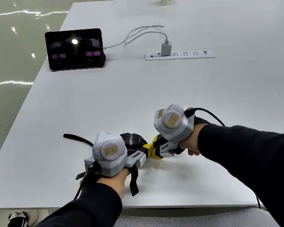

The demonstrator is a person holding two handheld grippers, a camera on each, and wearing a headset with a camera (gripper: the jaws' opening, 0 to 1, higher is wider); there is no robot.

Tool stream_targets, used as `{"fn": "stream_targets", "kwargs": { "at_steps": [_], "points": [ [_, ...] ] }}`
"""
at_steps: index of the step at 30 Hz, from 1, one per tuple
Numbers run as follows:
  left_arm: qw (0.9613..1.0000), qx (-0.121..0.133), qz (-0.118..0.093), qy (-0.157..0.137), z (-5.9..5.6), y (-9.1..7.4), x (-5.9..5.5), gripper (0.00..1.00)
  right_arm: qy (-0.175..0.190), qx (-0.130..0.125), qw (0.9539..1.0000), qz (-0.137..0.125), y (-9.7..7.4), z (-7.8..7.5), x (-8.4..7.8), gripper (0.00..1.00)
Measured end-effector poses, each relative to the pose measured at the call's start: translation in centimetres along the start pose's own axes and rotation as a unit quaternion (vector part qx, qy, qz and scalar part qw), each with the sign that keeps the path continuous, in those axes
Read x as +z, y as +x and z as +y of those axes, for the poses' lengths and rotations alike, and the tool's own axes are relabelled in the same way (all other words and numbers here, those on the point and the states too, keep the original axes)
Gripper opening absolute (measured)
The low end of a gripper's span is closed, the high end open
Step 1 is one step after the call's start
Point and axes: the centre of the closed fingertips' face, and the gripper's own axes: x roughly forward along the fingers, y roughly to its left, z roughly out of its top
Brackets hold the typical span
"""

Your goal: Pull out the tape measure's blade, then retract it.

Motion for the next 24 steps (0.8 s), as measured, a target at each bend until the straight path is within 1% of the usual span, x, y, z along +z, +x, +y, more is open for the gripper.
{"fn": "stream_targets", "kwargs": {
  "at_steps": [3,11,13,15,18,20,23,24],
  "points": [
    [1.0,0.0,-0.001,0.0,-0.01,-0.02,0.01,0.63,0.004,0.0,1.0,-0.004,0.02,0.01,0.02,0.12],
    [1.0,0.001,-0.003,0.004,0.02,-0.05,0.06,0.64,-0.004,-0.005,0.9999,-0.011,0.06,0.08,0.09,0.12],
    [1.0,0.003,-0.003,0.006,0.02,-0.05,0.1,0.65,-0.014,-0.013,0.9997,-0.014,0.09,0.14,0.09,0.12],
    [1.0,0.003,-0.007,0.007,0.0,-0.07,0.16,0.65,-0.016,-0.023,0.9994,-0.019,0.12,0.14,0.06,0.12],
    [0.9999,0.003,-0.006,0.007,0.0,-0.06,0.14,0.65,-0.015,-0.042,0.9988,-0.02,0.11,0.15,0.11,0.13],
    [0.9999,0.001,-0.007,0.011,-0.05,-0.08,0.14,0.65,-0.002,-0.051,0.9984,-0.023,0.02,-0.06,0.05,0.13],
    [0.9998,-0.001,-0.006,0.018,-0.09,-0.02,0.04,0.66,-0.002,-0.059,0.9977,-0.033,-0.09,-0.08,-0.09,0.13],
    [0.9998,-0.002,-0.005,0.02,-0.12,-0.01,0.0,0.66,0.005,-0.062,0.9975,-0.034,-0.1,-0.15,-0.1,0.13]
  ]
}}
